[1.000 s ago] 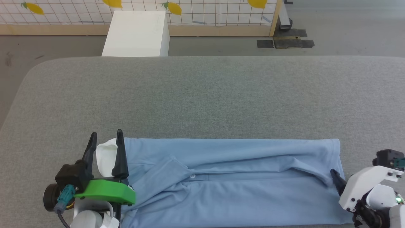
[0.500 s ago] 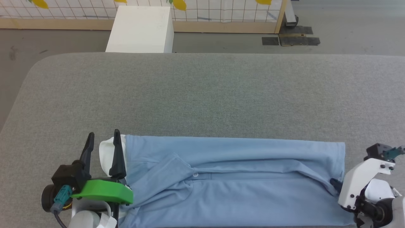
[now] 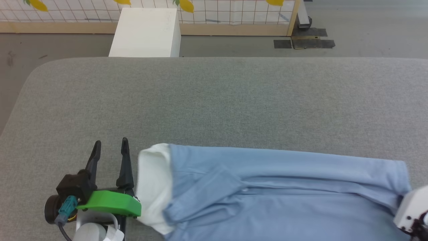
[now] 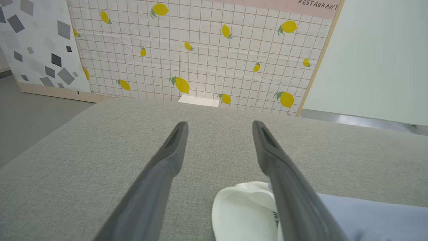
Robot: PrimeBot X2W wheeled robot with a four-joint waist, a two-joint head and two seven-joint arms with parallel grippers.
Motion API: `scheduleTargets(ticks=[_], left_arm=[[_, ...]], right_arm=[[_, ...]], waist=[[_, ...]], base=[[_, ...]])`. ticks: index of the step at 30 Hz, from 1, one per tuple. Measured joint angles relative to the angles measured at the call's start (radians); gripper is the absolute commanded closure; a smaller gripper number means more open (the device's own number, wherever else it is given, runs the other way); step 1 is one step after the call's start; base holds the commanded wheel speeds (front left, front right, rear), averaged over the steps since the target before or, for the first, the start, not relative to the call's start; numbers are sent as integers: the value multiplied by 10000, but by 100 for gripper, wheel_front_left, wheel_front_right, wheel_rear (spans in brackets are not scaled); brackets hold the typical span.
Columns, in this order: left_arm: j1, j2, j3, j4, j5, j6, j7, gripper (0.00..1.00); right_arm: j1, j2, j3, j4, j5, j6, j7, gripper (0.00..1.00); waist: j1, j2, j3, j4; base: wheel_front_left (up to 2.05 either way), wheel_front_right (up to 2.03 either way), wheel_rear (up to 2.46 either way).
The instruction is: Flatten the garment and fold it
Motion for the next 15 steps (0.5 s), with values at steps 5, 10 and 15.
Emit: scheduleTargets(ticks=[5,10,15], left_arm=[[7,-4,25,2,0,0,0,0],[15,-4,31,8,0,0,0,0],[22,-4,33,63,0,-29,0,0]], right_arm=[[-58,-17,-1350,-10,-1210,0,-786,100],[-249,-44,-1983,-105,-2130,0,-1317,100],[-207,-48,-1501,-430,-2328,0,-1319,100]], waist=[[0,0,-6,-34],[0,0,-33,-68],[0,0,-122,-70]], base=[[0,0,0],[0,0,0],[0,0,0]])
